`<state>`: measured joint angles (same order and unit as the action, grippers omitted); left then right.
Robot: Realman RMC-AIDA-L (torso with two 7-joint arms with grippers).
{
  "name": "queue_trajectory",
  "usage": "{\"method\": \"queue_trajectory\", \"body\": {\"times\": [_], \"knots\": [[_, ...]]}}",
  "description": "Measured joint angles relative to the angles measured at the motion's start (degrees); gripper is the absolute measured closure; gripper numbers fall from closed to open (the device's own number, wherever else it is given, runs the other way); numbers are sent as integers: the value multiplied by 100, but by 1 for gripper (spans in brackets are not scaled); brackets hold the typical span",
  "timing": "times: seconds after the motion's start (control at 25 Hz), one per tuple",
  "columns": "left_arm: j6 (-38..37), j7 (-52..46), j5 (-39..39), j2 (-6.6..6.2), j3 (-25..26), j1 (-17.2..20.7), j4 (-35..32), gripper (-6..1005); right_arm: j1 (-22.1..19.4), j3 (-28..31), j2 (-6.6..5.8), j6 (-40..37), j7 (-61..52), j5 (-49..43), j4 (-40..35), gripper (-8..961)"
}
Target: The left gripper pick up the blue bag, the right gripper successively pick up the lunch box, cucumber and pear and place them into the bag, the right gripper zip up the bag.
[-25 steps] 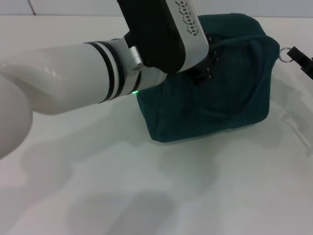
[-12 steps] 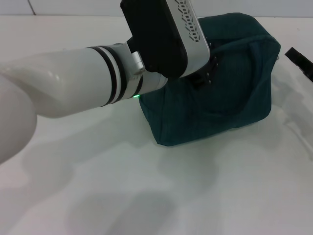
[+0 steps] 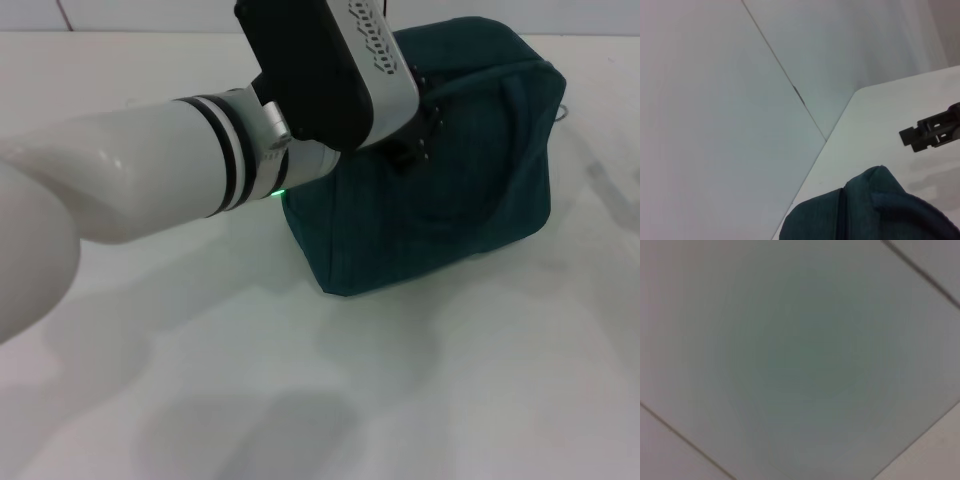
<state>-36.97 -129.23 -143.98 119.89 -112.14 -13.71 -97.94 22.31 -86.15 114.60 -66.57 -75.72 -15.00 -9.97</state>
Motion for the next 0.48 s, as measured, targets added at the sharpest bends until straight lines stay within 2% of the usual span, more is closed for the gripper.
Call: {"method": "queue_trajectory", "body": {"times": [0.08,0.32,0.4,0.48], "knots": [[48,-11,6,0,-11,9,37,836,-22,32,-6,-37,1,-1,-22,283],[543,-97,14,6,-218,143,93,832,5,35,-15,-133,4,-10,-31,141],[663,-81,-2,7,-287,207,64,755,11,37,-16,-139,5,-21,-31,93],[711,-76,-2,7,-309,244,26,678,12,38,-17,-143,5,-30,-32,94]]}}
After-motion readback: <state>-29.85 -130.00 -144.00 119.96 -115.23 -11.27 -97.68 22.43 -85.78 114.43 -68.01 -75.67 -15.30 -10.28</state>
